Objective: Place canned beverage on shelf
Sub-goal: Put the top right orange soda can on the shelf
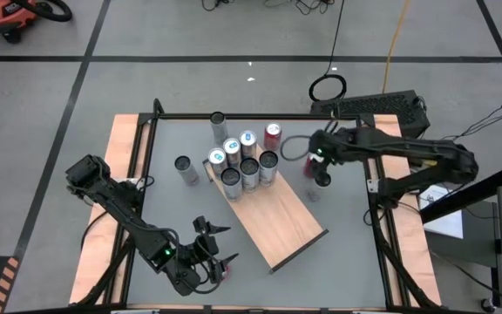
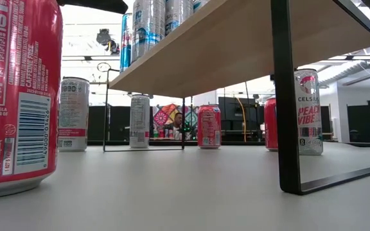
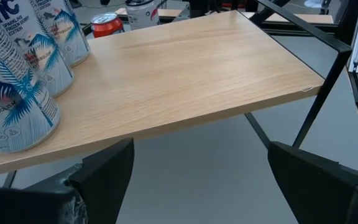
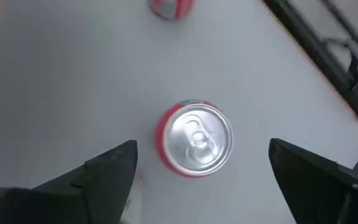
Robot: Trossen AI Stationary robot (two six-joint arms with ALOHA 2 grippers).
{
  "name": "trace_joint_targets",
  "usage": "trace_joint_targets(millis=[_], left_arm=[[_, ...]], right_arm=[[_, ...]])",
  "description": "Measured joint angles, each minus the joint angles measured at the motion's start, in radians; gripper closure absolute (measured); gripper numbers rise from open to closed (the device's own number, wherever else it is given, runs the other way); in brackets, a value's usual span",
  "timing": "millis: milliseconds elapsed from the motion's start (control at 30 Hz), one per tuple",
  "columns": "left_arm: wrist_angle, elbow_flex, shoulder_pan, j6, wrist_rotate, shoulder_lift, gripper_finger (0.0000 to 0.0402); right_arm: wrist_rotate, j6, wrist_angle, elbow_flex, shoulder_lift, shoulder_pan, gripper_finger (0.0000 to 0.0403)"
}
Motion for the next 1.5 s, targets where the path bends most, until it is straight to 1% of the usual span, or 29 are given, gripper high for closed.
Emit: trace_joint_targets(millis=[67,167,267,367,500,633,833,967,1233,1367,1500], left_arm=[[0.0,0.0,0.0,0.0,0.001,0.0,0.0034],[0.001,0.0,0.0,-0.001,0.012,0.0,0.0034],[0.0,0.0,0.0,0.0,0.024,0.0,0.0034],[0.0,0.0,0.0,0.0,0.024,0.0,0.0034],[0.0,0.0,0.0,0.002,0.024,0.0,0.0034],[-0.001,0.0,0.0,0.001,0.024,0.0,0.0034],[-0.001,0.0,0.0,0.001,0.024,0.0,0.0034],[-0.001,0.0,0.0,0.002,0.025,0.0,0.0034],[-0.001,0.0,0.002,0.009,0.024,0.0,0.0034],[0.0,0.0,0.002,0.007,0.024,0.0,0.0034],[0.0,0.0,0.003,0.007,0.024,0.0,0.0034]], right_arm=[[-0.022,-0.01,0.002,0.0,0.035,-0.036,0.0063],[-0.025,-0.028,-0.002,0.001,0.085,-0.081,0.0058],[-0.084,-0.051,0.005,0.002,0.122,-0.113,0.0058],[-0.125,-0.052,0.011,0.002,0.144,-0.121,0.0057],[-0.147,-0.055,0.018,0.003,0.161,-0.122,0.0057],[-0.15,-0.06,0.018,0.003,0.188,-0.122,0.0057],[-0.16,-0.112,0.021,0.003,0.255,-0.135,0.0058],[-0.176,-0.131,0.02,0.003,0.261,-0.136,0.0079],[-0.176,-0.18,-0.012,0.008,0.259,-0.135,0.0159],[-0.186,-0.176,-0.082,0.051,0.265,-0.133,0.0167],[-0.18,-0.139,-0.165,0.156,0.261,-0.113,0.0162]])
